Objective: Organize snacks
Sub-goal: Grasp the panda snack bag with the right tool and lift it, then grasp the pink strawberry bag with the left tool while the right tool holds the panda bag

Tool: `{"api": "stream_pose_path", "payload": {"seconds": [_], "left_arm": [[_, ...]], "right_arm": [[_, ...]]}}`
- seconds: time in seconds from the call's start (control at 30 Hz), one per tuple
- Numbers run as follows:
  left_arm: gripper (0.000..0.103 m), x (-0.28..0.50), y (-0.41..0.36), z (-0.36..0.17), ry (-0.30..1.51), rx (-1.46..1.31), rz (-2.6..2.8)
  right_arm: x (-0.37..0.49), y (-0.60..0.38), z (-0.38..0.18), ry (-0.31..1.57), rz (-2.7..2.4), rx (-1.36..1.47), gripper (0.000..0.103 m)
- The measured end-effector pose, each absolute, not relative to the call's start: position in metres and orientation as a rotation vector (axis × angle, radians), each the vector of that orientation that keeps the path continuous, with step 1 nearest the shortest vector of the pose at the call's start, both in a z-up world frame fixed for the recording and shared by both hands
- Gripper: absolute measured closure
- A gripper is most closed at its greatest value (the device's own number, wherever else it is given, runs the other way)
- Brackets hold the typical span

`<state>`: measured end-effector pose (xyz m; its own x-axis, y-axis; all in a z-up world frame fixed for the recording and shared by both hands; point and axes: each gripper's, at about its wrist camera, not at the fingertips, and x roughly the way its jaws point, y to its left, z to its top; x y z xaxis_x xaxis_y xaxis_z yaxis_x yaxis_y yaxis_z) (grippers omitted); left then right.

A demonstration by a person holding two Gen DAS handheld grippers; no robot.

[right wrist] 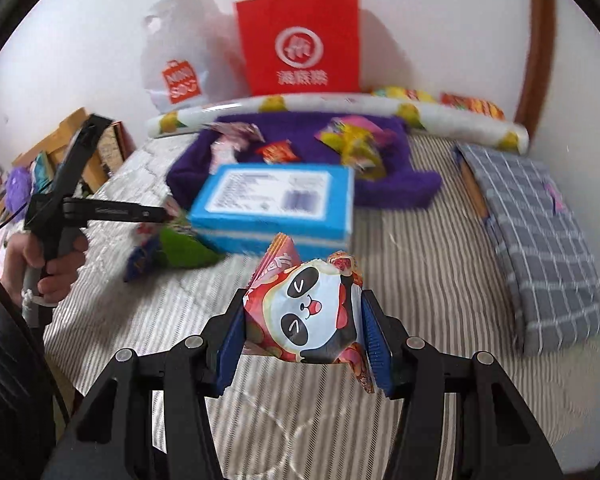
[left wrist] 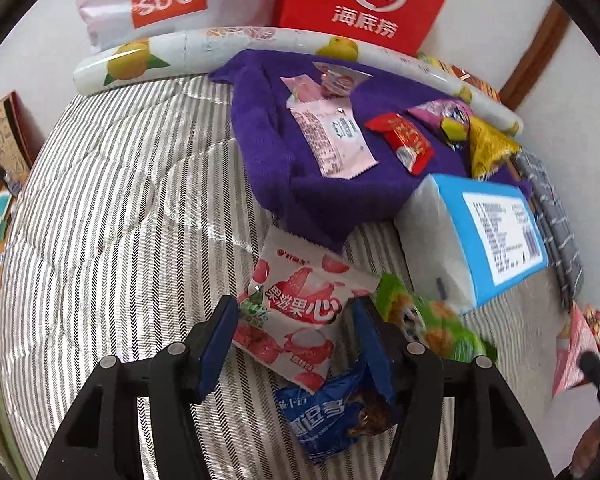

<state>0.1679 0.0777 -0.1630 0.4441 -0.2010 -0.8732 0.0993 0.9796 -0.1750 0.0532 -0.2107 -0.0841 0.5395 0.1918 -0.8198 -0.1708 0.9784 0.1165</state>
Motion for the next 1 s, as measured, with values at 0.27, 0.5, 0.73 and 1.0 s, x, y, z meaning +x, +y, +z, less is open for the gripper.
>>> {"api": "stream_pose_path", "payload": {"seconds": [0.27,0.5,0.73,1.0], "left_arm": [[0.043,0.166,0.072,-0.173,1.108,0.01,-0.146],[0.043,0.175,0.063,-0.175,1.097,0.063,-0.134],[0.049,0.178,0.063,-0.175,1.073,0.04,-0.14],[0.065,0.157,0.076,-0.16,1.05,-0.011,-0.167]], "right_arm": [[0.063,-0.219,-0.116,1.046,0.243,0.109,0.049],[0.069,-0.217,-0.132,1.087,0.278,0.124,0.048],[0.069,-0.214,-0.136,1.1,0.297,0.125,0.047],[0.066,-0.214,-0.123,1.073,0.296,0.131,0.048]]}}
